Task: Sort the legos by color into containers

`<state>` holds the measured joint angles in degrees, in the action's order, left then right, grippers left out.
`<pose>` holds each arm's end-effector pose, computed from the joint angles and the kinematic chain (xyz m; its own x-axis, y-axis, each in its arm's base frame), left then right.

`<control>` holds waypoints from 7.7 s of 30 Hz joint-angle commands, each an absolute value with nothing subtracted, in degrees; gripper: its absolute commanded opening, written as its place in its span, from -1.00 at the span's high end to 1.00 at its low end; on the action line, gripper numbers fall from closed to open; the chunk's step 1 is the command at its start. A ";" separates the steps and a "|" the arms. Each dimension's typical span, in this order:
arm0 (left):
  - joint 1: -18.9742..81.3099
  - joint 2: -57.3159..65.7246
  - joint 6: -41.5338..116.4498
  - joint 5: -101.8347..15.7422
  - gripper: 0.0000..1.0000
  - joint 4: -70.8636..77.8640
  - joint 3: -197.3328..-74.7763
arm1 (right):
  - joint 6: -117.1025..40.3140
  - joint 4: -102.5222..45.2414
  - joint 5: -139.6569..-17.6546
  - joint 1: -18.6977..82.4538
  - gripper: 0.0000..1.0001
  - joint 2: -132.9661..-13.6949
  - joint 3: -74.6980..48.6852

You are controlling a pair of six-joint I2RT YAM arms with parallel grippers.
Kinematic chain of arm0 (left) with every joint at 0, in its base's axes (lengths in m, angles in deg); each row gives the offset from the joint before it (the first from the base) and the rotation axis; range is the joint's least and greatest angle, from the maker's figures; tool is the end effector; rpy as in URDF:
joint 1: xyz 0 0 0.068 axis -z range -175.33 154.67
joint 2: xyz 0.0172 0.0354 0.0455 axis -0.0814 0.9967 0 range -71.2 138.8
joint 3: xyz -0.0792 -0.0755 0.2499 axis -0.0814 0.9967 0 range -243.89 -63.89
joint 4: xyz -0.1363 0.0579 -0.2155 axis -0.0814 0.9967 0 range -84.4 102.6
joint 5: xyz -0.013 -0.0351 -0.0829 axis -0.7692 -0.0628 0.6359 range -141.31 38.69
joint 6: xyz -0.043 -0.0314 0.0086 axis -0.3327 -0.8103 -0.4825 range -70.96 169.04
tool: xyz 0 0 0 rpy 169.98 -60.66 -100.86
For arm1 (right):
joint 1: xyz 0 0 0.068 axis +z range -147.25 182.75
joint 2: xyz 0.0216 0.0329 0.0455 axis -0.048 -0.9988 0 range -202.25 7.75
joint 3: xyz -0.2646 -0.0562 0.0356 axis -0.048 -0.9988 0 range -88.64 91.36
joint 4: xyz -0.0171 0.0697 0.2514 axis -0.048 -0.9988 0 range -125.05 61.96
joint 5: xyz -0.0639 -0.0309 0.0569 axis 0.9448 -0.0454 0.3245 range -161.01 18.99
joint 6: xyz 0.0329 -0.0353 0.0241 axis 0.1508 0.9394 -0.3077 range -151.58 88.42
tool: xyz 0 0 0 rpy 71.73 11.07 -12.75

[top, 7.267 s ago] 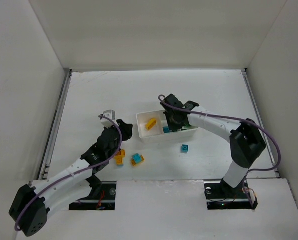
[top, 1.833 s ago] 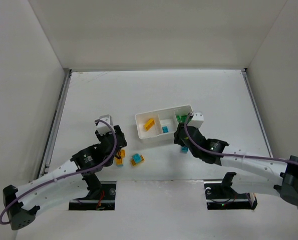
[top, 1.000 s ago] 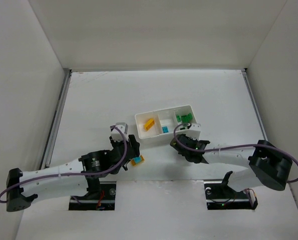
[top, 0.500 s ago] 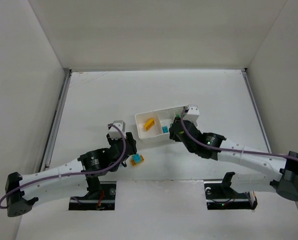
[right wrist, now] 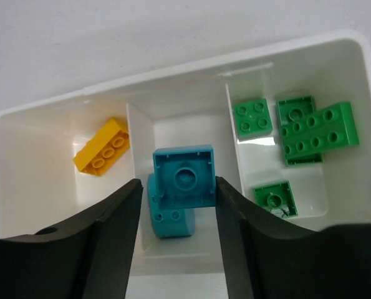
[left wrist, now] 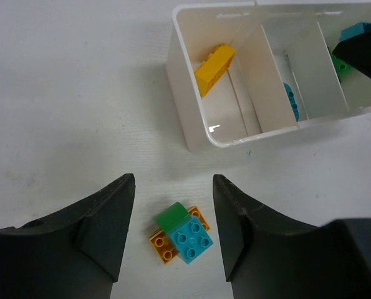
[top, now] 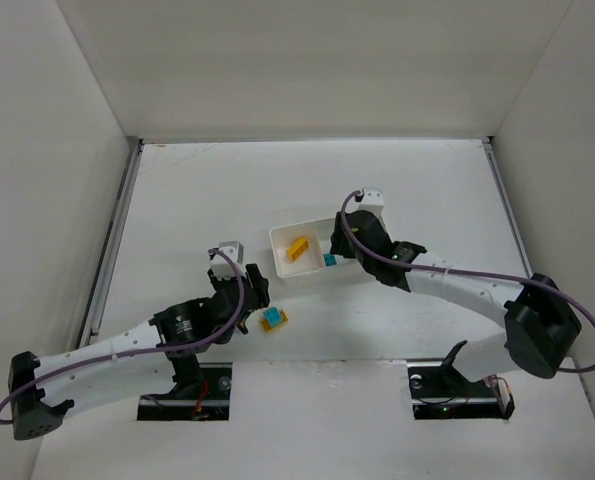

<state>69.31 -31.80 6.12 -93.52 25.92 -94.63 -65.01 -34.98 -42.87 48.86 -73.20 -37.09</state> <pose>0.0880 -0.1300 0.2549 -0.4362 -0.2571 -0.8623 0.1646 0.9194 -0.3573 0.2245 0.2090 0.2437 -0.5477 0.1313 -0.8263 -0.0841 0.9740 0.2105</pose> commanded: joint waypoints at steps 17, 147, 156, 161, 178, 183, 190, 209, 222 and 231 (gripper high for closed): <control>64.05 -33.41 8.78 -93.41 -0.02 23.27 -96.49 | -57.95 -26.47 -52.28 63.59 0.18 -61.95 -42.49; 62.46 -17.50 7.19 -72.75 0.86 -14.00 -98.24 | -85.55 -8.70 -69.88 43.84 0.48 -34.79 -64.47; 69.82 -6.98 11.50 -71.17 0.34 -1.44 -102.11 | -80.63 -17.58 -65.39 41.91 0.48 -30.83 -64.65; 76.07 3.75 16.15 -76.96 -0.10 1.21 -106.24 | -79.83 -18.73 -64.86 41.29 0.48 -29.26 -65.61; 85.48 14.93 26.80 -75.39 -0.26 3.23 -106.69 | -79.39 -22.95 -67.15 35.75 0.47 -23.19 -69.04; 84.43 18.09 27.33 -76.35 -0.23 2.27 -106.86 | -79.39 -23.04 -67.15 36.02 0.47 -23.01 -68.69; 86.01 19.07 29.70 -80.39 -0.01 1.82 -107.92 | -79.39 -23.47 -67.15 36.02 0.46 -22.13 -69.04; 74.96 -6.50 26.72 -87.25 0.74 -0.36 -104.49 | -79.13 -23.30 -67.06 35.93 0.46 -22.48 -69.48; 52.35 6.05 22.32 -75.04 0.29 -3.71 -112.31 | -79.83 -22.51 -66.53 37.51 0.46 -23.80 -69.22; 54.80 -2.19 15.49 -74.52 -0.05 -6.34 -107.93 | -81.93 -15.84 -67.32 40.23 0.47 -31.09 -66.85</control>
